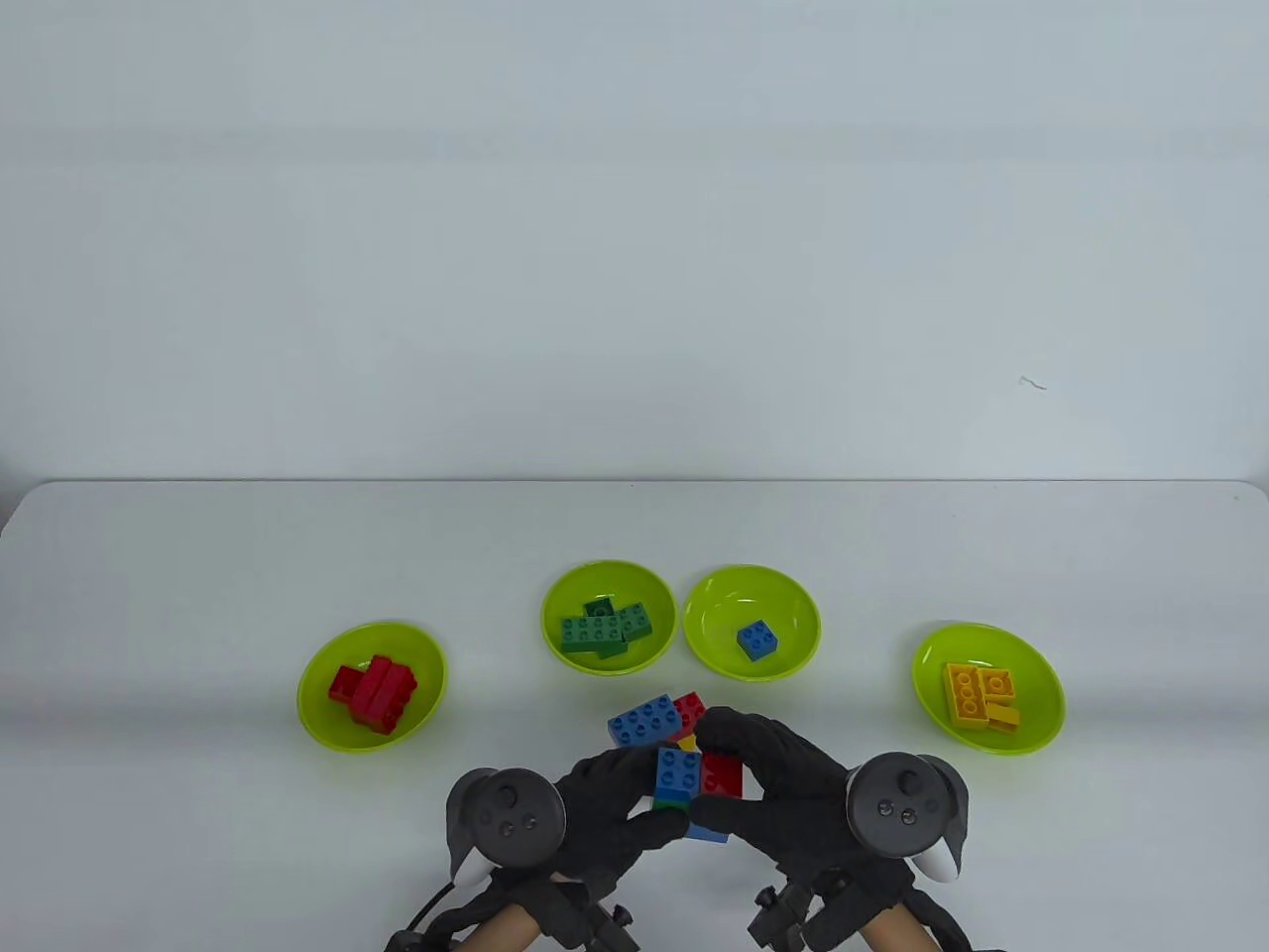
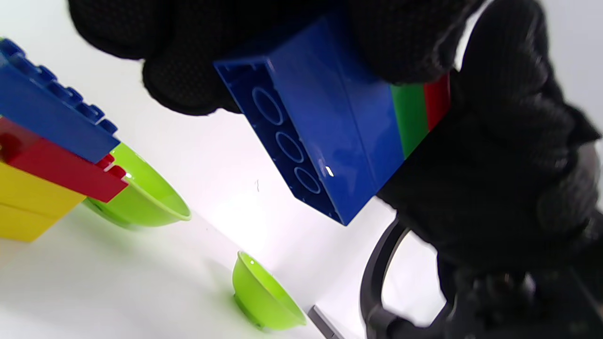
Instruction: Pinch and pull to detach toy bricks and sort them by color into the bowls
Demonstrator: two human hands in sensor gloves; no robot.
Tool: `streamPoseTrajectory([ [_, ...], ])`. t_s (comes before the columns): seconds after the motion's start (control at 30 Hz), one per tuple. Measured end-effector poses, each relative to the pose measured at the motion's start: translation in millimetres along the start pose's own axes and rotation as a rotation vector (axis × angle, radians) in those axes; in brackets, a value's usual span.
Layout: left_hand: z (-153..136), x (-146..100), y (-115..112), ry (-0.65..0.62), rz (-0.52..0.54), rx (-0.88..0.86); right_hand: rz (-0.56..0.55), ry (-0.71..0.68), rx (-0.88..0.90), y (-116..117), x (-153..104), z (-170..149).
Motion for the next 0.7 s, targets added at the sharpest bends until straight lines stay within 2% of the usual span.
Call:
streamPoseTrajectory([
  [0.13, 6.1, -0.2, -8.3, -0.008, -0.015, -0.001, 0.043, 0.020, -0.156, 5.4, 0.7, 7.3],
  [0.3, 9.2, -0.2, -11.2, -0.003, -0.012, -0.001, 0.054, 0.025, -0.206, 9.8, 0.0, 10.5],
  [0.4, 12.1, -0.5, -11.5, -0.027, -0.021, 0.043, 0.063, 0.037, -0.158, 10.9, 0.3, 7.6],
  [0.5, 12.2, -0.4, -10.9, -0.038, -0.021, 0.103, 0.050, 0.017, -0.194, 13.2, -1.2, 9.1],
  [0.63, 10.1, 0.7, -11.1, 0.008, -0.030, 0.036, 0.047, -0.030, -0.335, 18.7, -3.1, 18.3],
  [0.7, 10.2, 0.6, -10.6, 0.008, -0.028, 0.030, 0.038, -0.039, -0.328, 18.8, -3.4, 20.0],
])
Point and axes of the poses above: the tracker on the back of each hand, its own z axis roughly to the thumb side, its own x axis roughly from the wrist to the fingertips, y = z × x, the point moved 4 cm from there along x, roughly from the wrist to the fingertips, and after that the axes turned 13 degrees about x, right-handed, at the moved point
